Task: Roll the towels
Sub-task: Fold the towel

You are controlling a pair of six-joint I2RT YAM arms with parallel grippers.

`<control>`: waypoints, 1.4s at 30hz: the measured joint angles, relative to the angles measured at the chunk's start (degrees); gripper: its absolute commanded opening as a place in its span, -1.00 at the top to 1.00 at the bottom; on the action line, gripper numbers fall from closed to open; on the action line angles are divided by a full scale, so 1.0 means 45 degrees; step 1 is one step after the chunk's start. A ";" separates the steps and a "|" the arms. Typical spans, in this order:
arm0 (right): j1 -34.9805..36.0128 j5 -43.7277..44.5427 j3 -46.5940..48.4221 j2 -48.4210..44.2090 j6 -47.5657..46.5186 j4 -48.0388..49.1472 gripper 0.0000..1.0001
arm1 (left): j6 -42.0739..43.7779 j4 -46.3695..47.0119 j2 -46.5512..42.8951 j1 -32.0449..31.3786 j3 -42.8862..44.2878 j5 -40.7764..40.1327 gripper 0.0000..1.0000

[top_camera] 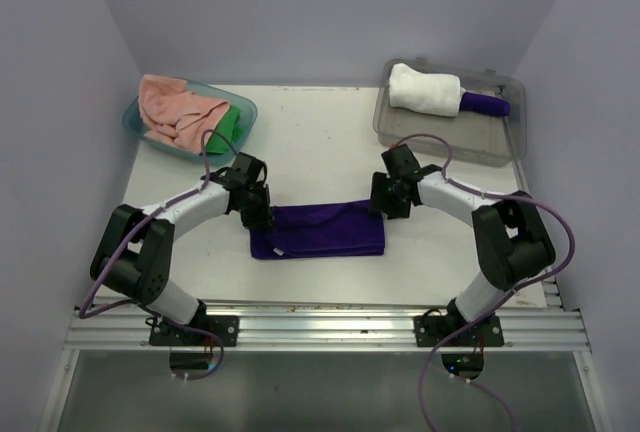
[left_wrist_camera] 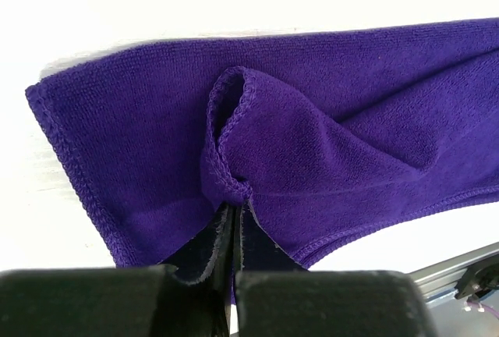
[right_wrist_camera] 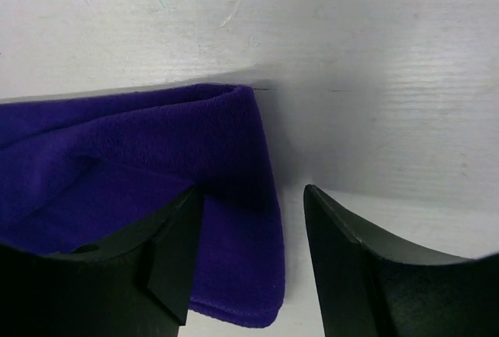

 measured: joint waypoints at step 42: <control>0.3672 0.1355 0.3021 0.0865 -0.0364 -0.0180 -0.01 | -0.0665 -0.0010 -0.2579 0.0937 -0.1885 -0.1195 1.00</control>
